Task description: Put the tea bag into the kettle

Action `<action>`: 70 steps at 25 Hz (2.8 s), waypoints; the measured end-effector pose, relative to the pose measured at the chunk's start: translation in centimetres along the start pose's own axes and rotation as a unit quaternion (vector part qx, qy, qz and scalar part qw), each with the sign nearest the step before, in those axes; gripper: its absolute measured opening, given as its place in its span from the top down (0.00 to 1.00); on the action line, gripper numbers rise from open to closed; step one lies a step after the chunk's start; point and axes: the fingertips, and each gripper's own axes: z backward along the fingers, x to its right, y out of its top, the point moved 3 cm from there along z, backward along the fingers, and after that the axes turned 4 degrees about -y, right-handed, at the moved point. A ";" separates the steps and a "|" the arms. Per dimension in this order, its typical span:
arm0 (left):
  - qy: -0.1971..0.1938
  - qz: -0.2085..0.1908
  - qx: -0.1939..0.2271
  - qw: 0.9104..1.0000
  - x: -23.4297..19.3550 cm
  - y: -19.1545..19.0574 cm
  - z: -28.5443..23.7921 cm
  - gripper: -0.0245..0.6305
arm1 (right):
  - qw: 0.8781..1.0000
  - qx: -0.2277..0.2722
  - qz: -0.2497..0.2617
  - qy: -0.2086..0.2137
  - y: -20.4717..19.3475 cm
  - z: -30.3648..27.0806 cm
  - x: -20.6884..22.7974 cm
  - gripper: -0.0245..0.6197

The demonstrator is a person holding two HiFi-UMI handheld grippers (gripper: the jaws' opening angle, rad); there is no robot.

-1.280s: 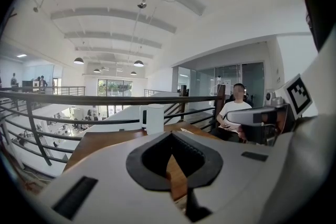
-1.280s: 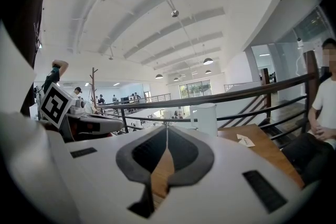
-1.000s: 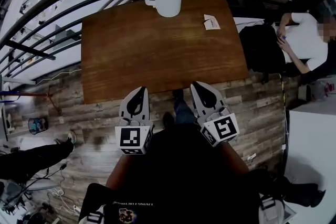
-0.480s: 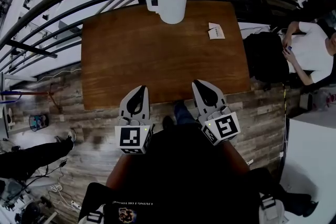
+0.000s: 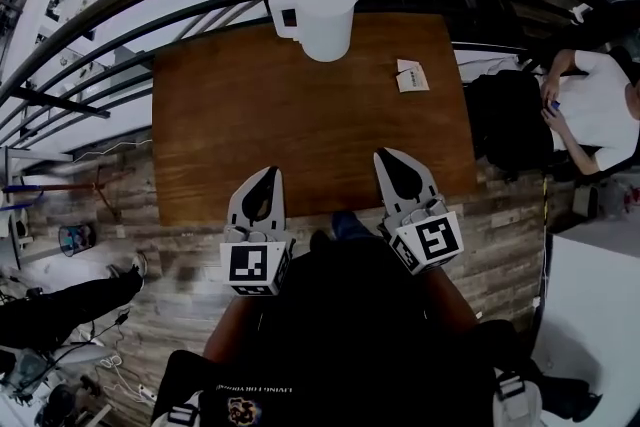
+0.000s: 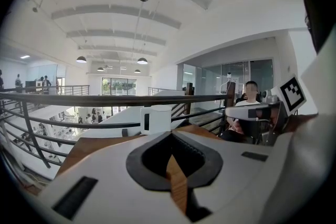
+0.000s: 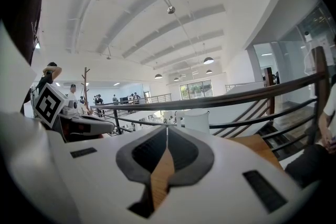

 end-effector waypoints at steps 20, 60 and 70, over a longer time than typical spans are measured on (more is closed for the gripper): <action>0.039 -0.001 -0.005 0.999 -3.3 4.3 -10.0 0.96 | 0.999 -0.009 -0.009 0.034 2.2 -9.0 7.2 0.94; 0.054 -0.060 0.007 0.997 -14.6 10.2 -24.8 0.96 | 0.999 0.029 0.037 -0.007 6.7 -26.9 14.7 0.94; 0.050 -0.050 -0.015 0.997 -17.2 9.2 -29.4 0.96 | 0.999 0.018 0.039 -0.017 5.8 -30.0 16.3 0.94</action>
